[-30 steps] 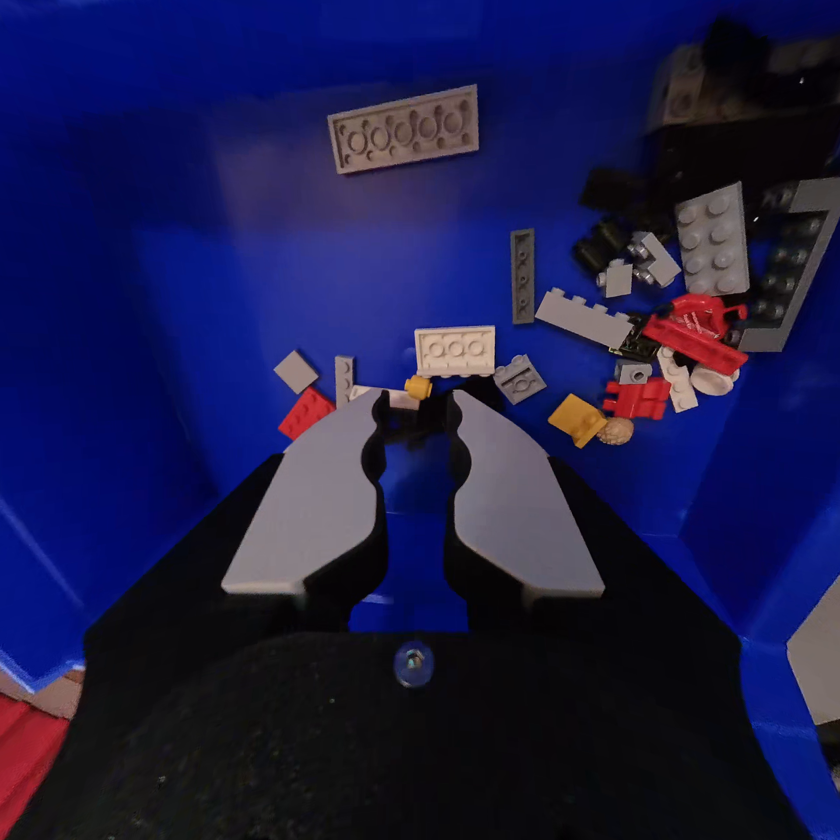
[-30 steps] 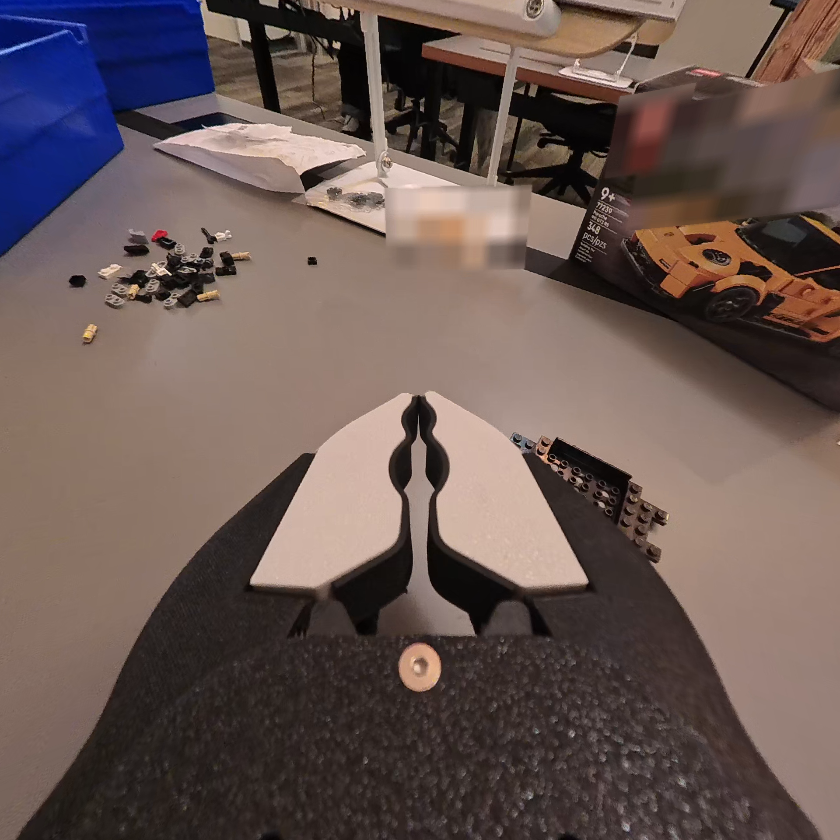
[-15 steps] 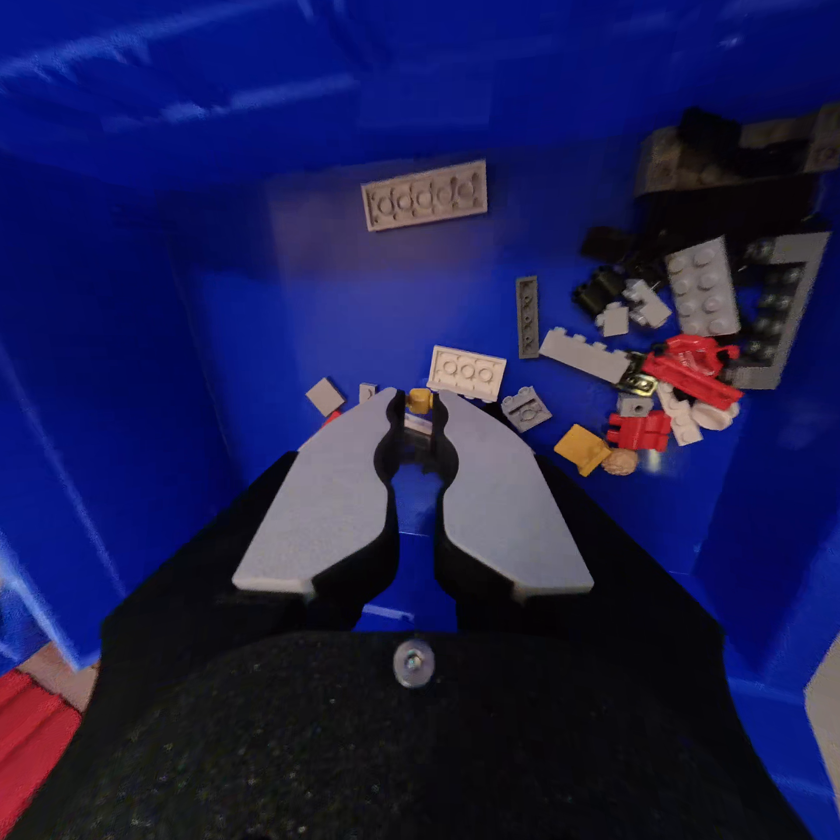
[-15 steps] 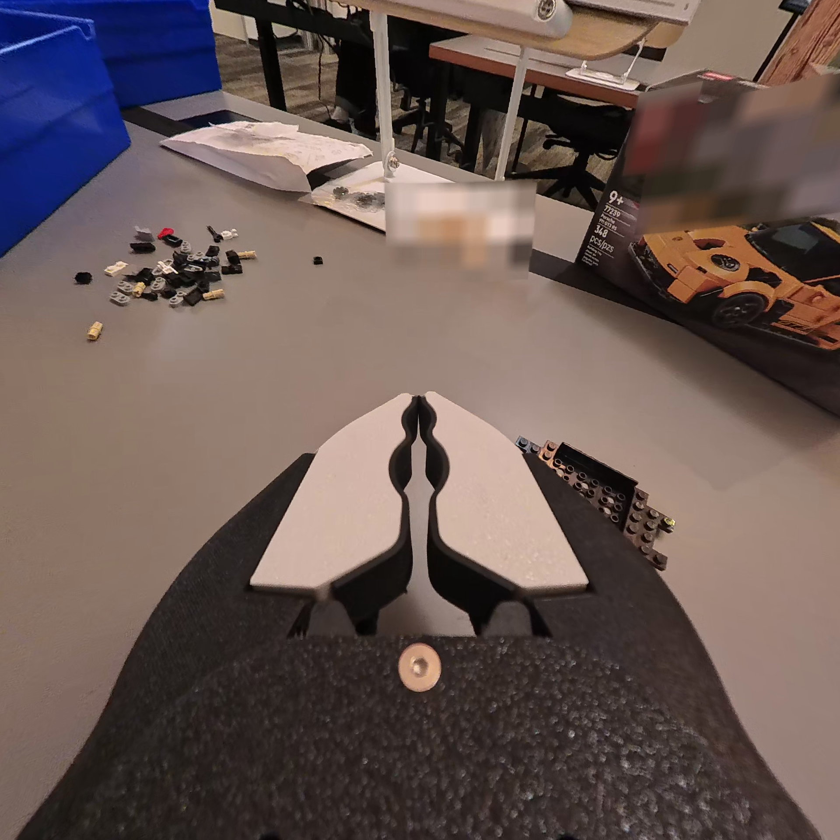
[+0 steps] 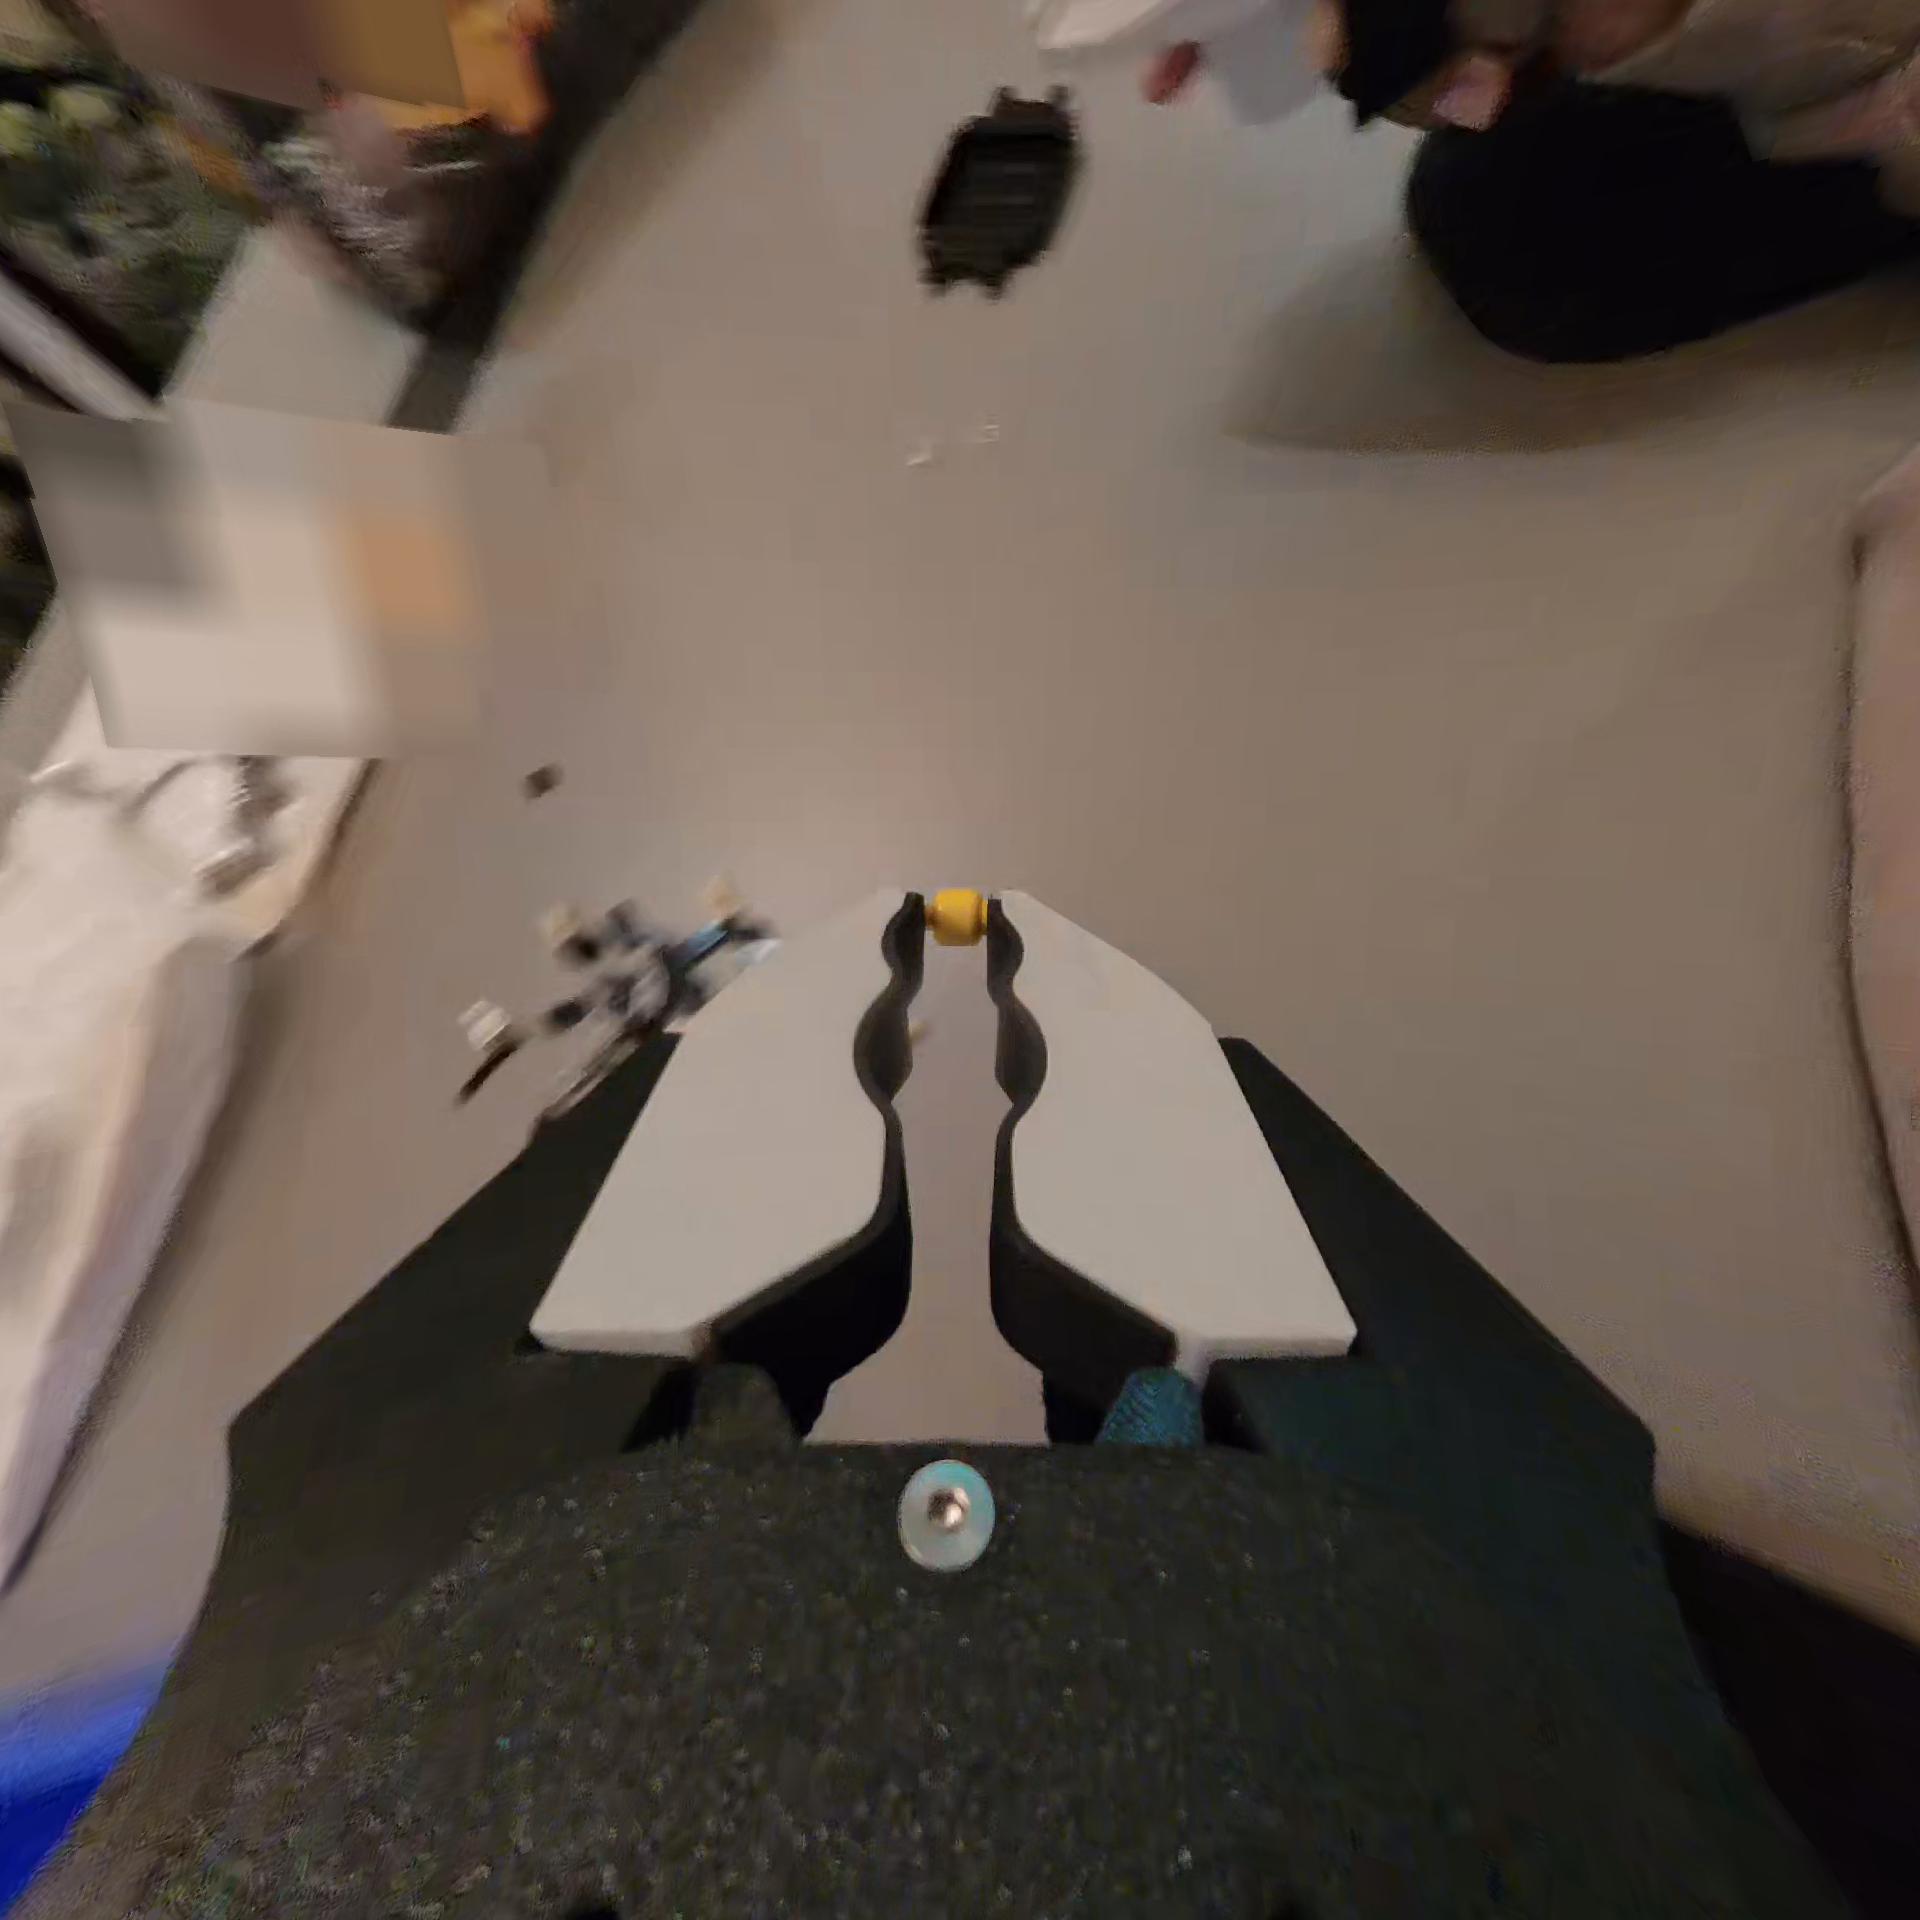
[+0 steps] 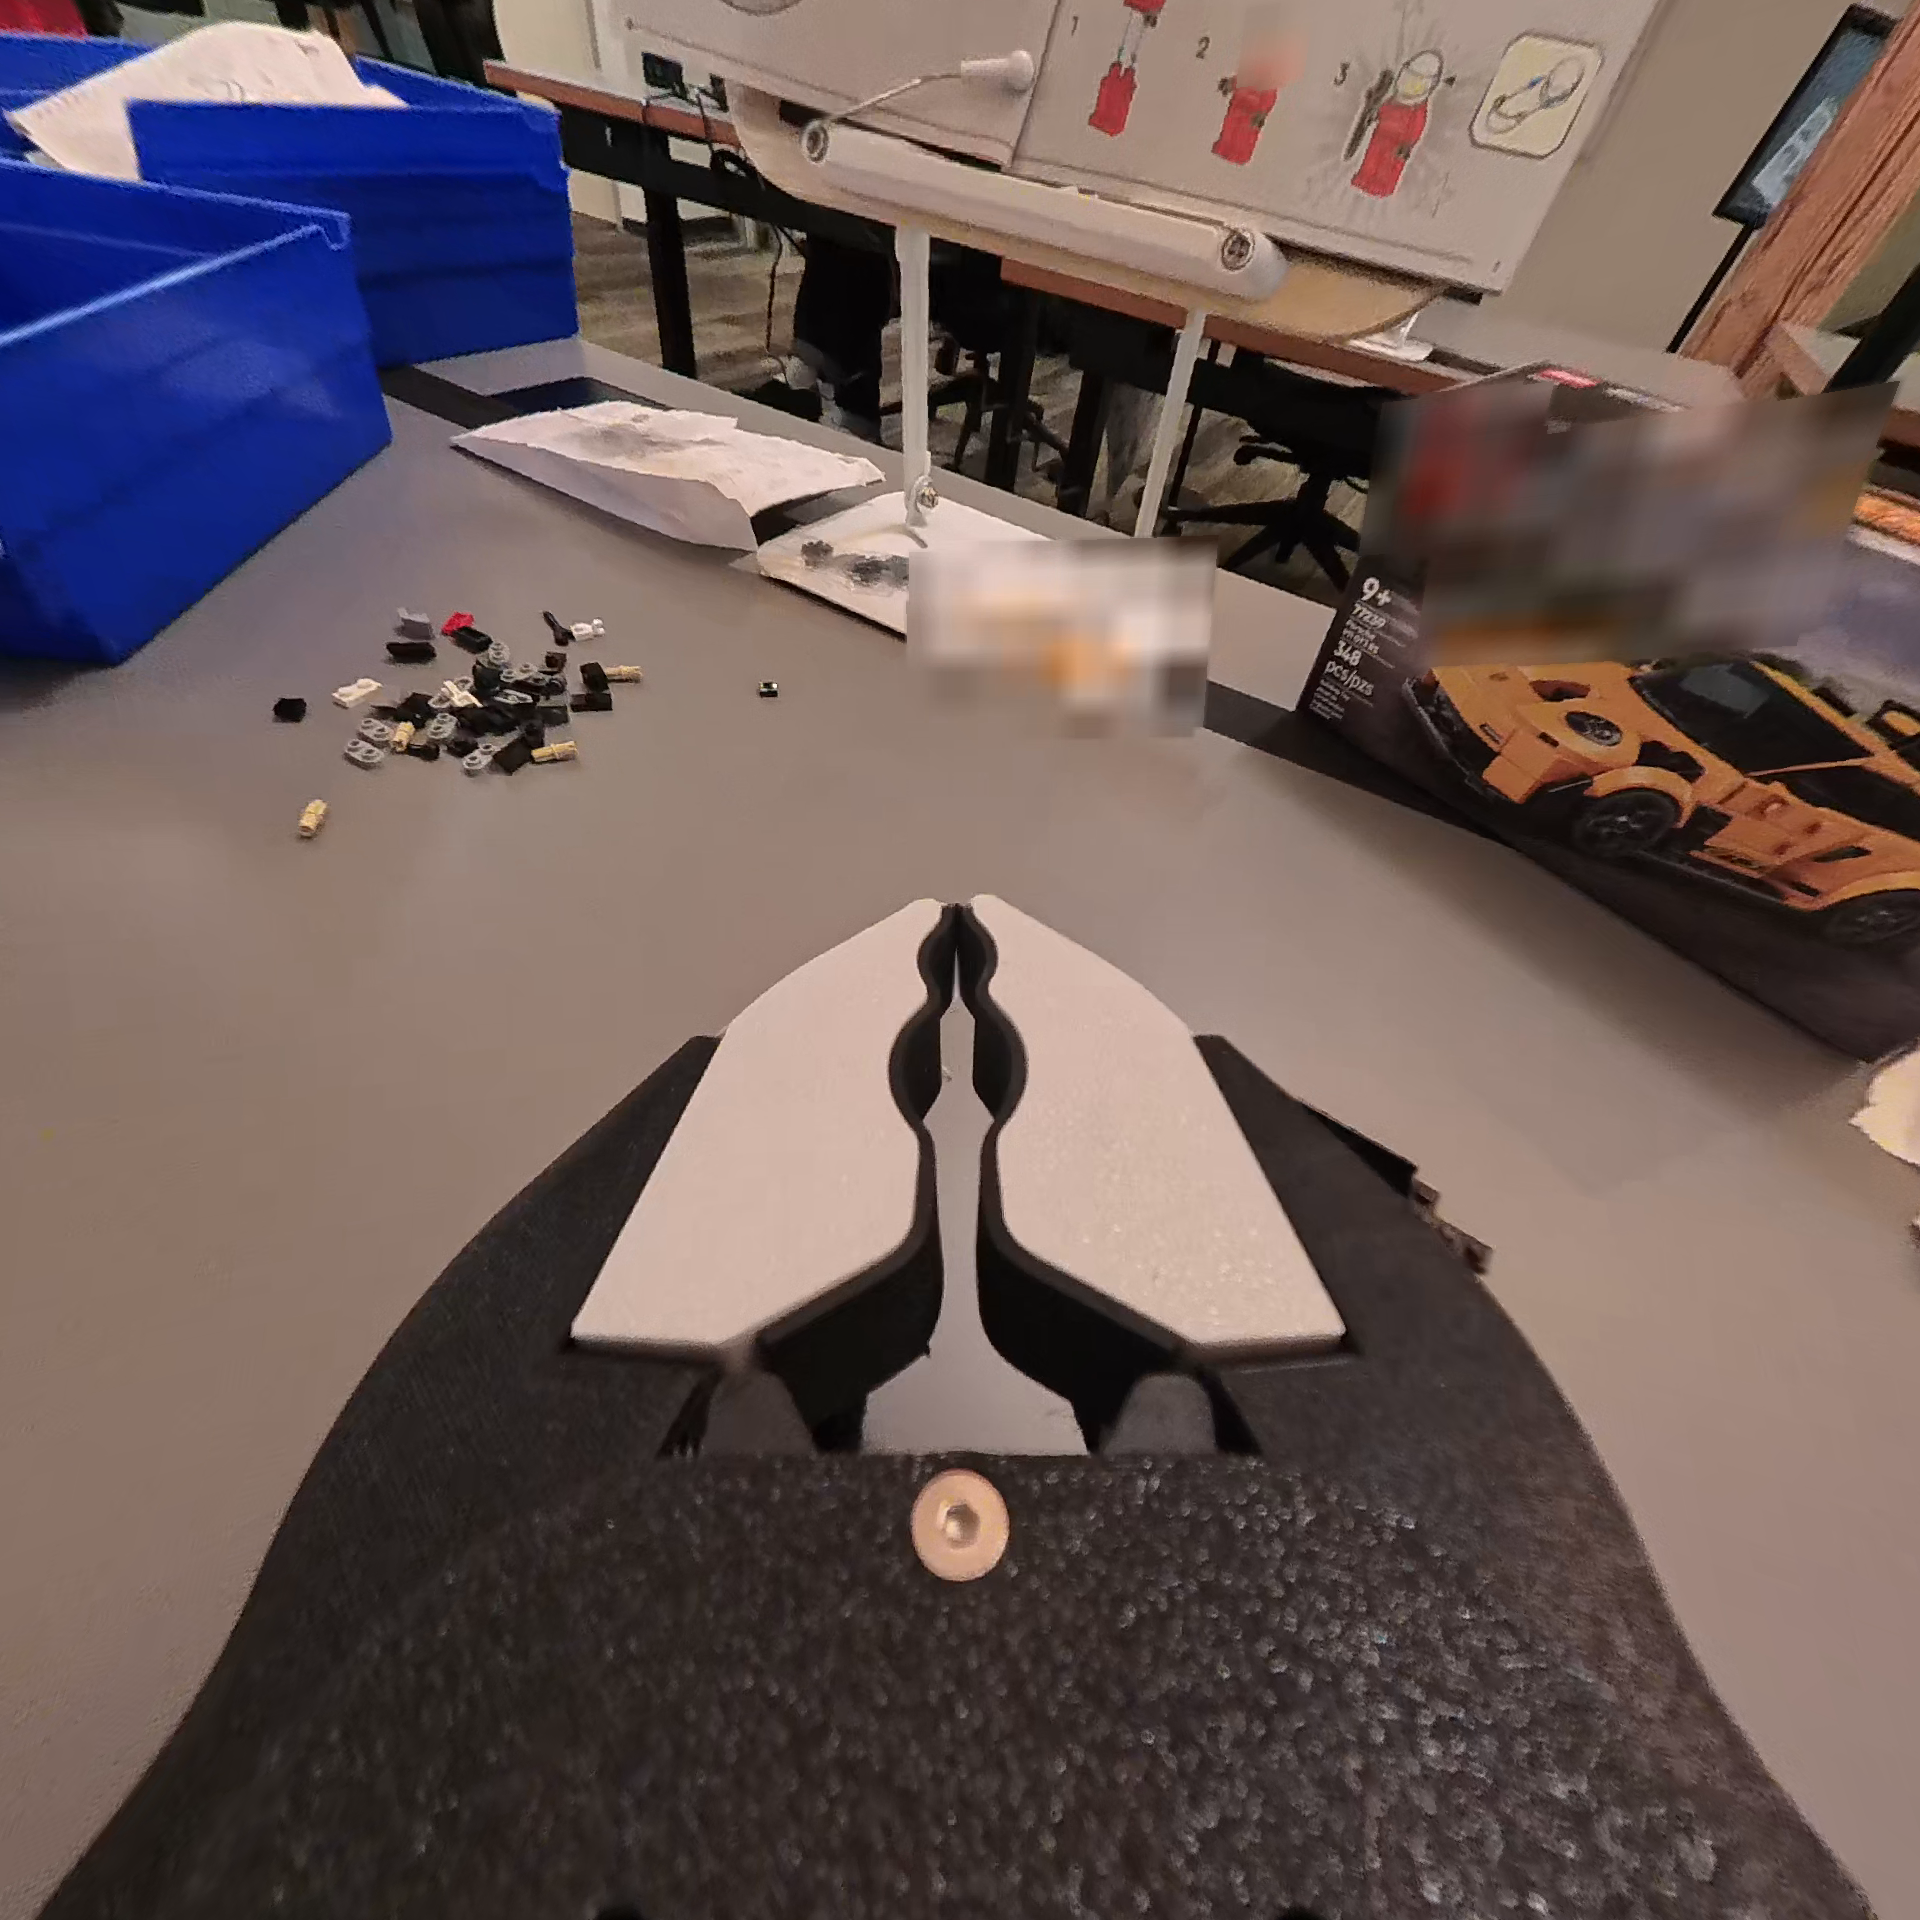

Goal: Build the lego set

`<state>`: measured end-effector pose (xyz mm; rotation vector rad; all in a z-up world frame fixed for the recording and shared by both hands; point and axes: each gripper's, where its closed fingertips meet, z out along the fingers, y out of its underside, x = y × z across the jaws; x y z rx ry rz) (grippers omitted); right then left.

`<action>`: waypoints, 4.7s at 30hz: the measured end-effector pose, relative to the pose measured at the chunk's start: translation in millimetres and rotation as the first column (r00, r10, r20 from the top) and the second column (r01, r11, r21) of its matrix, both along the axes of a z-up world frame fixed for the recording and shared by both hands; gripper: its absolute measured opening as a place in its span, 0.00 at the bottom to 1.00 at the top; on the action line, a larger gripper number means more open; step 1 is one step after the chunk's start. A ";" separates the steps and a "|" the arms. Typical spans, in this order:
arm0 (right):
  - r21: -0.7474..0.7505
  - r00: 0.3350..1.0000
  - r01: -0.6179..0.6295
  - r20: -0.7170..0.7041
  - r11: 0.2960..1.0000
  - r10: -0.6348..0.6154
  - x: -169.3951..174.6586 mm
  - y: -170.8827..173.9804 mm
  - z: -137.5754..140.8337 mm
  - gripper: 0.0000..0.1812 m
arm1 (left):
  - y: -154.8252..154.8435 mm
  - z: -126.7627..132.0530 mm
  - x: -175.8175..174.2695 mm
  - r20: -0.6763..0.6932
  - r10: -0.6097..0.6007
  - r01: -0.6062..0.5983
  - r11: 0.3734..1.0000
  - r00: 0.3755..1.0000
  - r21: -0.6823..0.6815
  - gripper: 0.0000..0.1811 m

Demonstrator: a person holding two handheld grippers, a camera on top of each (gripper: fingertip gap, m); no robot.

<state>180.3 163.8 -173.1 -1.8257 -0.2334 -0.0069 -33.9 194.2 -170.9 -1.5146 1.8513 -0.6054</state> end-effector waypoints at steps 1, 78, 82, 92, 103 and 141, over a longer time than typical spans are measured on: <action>-0.001 1.000 0.008 0.011 1.000 -0.008 2.1 -1.4 1.2 0.00 | -13.4 -13.9 20.7 -0.014 -0.037 0.037 0.999 0.999 -0.011 0.06; 0.078 0.719 -0.690 -0.038 0.720 0.694 -122.7 -27.5 22.6 0.14 | -53.7 16.5 88.7 0.579 -0.009 0.248 0.909 0.815 -0.335 0.05; 0.118 0.506 -0.751 -0.529 0.650 0.681 -119.8 -29.9 41.3 0.13 | -58.1 17.8 89.2 0.602 -0.140 0.172 0.985 0.786 0.005 0.05; 0.130 0.228 -0.809 -0.829 0.573 0.510 -135.7 -30.0 34.0 0.10 | -59.8 28.9 88.1 0.595 -0.274 -0.004 0.906 0.756 0.423 0.05; 0.133 0.177 -0.805 -0.876 0.578 0.449 -135.9 -27.3 34.6 0.05 | -58.9 29.1 88.6 0.560 -0.314 -0.062 0.832 0.766 0.551 0.05; -0.672 0.581 -0.574 0.068 0.468 0.811 2.4 87.9 -96.4 0.11 | 16.7 4.6 53.8 0.522 0.274 -0.208 0.961 0.808 -0.183 0.01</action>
